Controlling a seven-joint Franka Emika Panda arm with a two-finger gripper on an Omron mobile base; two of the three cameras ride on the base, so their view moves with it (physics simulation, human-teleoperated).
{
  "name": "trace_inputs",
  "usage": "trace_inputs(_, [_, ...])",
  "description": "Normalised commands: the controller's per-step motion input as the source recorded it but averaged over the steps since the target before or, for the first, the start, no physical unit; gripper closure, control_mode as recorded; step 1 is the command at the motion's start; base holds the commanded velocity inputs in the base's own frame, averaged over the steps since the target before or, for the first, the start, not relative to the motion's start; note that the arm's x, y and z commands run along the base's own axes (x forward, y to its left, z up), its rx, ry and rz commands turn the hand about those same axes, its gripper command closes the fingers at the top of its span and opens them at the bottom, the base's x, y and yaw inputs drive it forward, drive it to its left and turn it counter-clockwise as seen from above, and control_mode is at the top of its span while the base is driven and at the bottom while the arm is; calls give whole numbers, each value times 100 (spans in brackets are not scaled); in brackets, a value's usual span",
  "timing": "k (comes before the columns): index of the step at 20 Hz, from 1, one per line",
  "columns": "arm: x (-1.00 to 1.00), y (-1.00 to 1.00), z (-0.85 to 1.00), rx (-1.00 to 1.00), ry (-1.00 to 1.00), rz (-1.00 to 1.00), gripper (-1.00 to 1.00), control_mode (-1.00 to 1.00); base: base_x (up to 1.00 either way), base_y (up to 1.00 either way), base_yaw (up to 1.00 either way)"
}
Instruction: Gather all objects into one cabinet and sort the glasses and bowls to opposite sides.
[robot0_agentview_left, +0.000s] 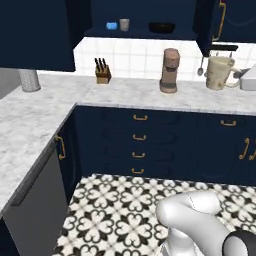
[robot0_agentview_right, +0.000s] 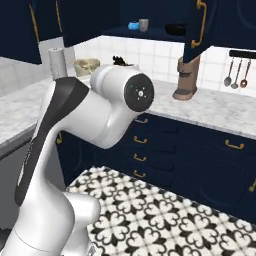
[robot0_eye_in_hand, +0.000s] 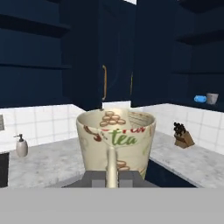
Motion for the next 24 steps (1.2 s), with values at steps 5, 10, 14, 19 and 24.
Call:
trace_inputs(5, [0, 0, 0, 0, 0, 0, 100, 100, 100, 46, -27])
trace_inputs(10, [0, 0, 0, 0, 0, 0, 100, 100, 87, 71, -33])
trace_inputs(14, [0, 0, 0, 0, 0, 0, 100, 100, 98, 66, -35])
trace_inputs(19, [0, 0, 0, 0, 0, 0, 100, 100, 100, 9, -19])
trace_inputs(24, [0, 0, 0, 0, 0, 0, 100, 100, 94, 11, -10])
